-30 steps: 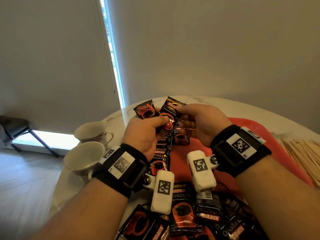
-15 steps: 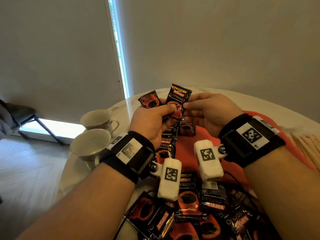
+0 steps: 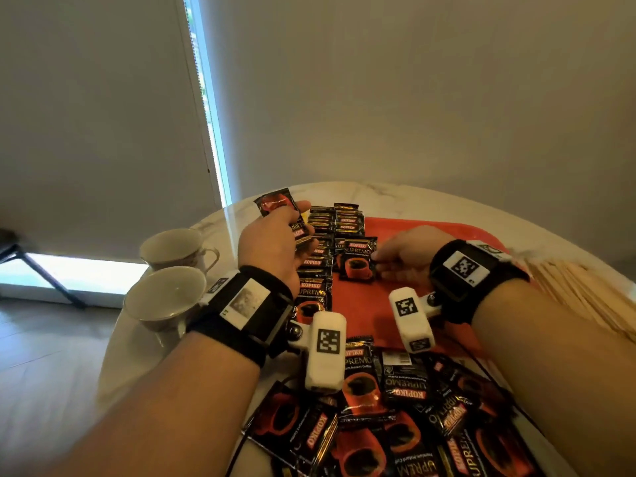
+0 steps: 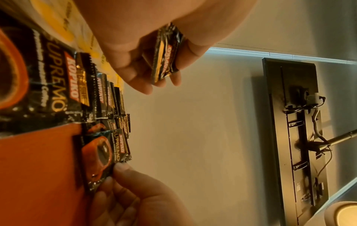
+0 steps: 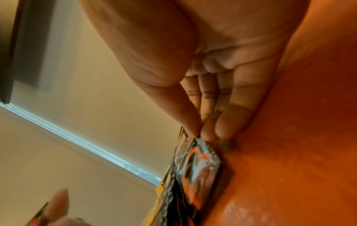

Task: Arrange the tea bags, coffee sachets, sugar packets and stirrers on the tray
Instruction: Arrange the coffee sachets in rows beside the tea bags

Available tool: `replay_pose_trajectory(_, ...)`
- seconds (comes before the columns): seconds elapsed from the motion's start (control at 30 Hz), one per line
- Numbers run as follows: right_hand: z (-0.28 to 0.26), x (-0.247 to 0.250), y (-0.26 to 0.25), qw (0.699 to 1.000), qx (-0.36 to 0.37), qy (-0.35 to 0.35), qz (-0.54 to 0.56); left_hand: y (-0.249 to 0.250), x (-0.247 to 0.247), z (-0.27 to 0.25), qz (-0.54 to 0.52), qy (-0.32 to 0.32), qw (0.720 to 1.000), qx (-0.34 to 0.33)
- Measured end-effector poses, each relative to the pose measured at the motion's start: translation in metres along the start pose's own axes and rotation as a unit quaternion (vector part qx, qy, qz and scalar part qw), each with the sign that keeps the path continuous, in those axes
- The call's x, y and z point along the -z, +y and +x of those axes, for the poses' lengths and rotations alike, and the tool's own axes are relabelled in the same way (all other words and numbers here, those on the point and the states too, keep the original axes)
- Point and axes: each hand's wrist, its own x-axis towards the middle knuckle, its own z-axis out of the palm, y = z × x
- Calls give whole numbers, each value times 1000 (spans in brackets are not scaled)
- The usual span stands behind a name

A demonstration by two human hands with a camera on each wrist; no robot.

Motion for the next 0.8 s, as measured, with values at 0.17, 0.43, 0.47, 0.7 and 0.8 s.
replay_pose_trajectory(0.17, -3, -4, -7, 1000, -7, 7, -29, 5, 0, -5, -5, -3, 1000, 7)
replay_pose_trajectory(0.43, -4, -6, -9, 999, -18, 5, -38, 9, 0, -7, -6, -19, 1000, 11)
replay_pose_trajectory(0.47, -4, -6, -9, 999, -19, 1, -35, 9, 0, -7, -7, -19, 1000, 13)
replay_pose_trajectory(0.7, 0, -2, -5, 1000, -24, -3, -6, 6, 3, -1, -15, -22, 1000, 8)
replay_pose_trajectory(0.8, -3, -2, -5, 1000, -27, -11, -9, 3, 3, 2, -6, -18, 1000, 6)
